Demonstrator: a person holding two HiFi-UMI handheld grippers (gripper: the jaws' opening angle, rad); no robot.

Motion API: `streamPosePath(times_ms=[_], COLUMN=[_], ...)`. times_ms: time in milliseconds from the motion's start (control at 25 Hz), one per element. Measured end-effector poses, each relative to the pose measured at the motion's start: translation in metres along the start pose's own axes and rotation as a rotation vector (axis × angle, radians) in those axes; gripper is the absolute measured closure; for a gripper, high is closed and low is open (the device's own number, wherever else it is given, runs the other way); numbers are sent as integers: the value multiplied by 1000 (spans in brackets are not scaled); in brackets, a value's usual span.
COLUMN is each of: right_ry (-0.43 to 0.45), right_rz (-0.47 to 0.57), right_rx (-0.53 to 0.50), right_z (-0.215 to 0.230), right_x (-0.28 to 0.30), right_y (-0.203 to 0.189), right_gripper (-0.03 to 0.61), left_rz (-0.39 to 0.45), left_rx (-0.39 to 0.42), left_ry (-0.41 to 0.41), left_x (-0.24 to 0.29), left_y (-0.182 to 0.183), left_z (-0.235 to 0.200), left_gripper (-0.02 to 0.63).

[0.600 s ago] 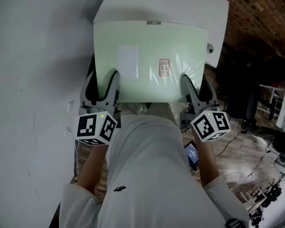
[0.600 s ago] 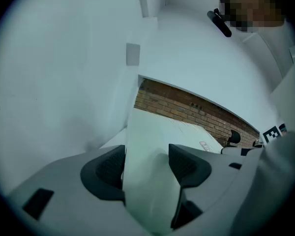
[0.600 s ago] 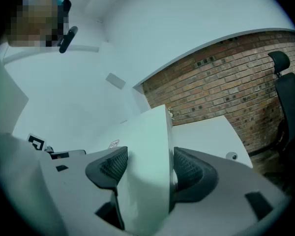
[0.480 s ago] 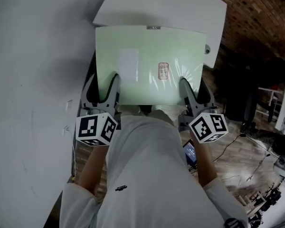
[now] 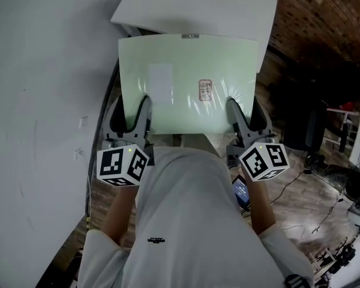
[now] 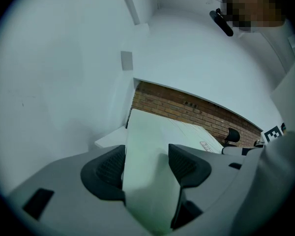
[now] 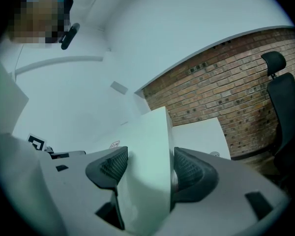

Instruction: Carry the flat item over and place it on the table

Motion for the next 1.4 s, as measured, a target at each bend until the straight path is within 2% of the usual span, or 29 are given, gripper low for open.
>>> streamPosePath(times_ms=[320,640,1000,1400], right_ry=[76,88,22,-54], right_rz=[8,2,7,-2], right_rx=[6,21,25,0], right_z=[17,30,25,-18], right_x=[-19,32,133,274], right_y=[11,29,36,37], right_gripper=[281,281,281,281], left_rz=[50,54,37,-6], left_rx=[12,21,12,-22], left_ry=[54,73,24,-25], left_x=[-25,24,129,249], left_y=[-2,17,41,82], left_z=[31,28,-25,-124], left_gripper=[331,339,358,365])
Point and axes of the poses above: the fingertips, and each gripper's own axes: x forward along the fingers, z to its right, y out of its top, the point moved 1 cm from there along -x, backward along the fingers, and after that the axes turned 14 degrees about z, right-handed, at the moved point
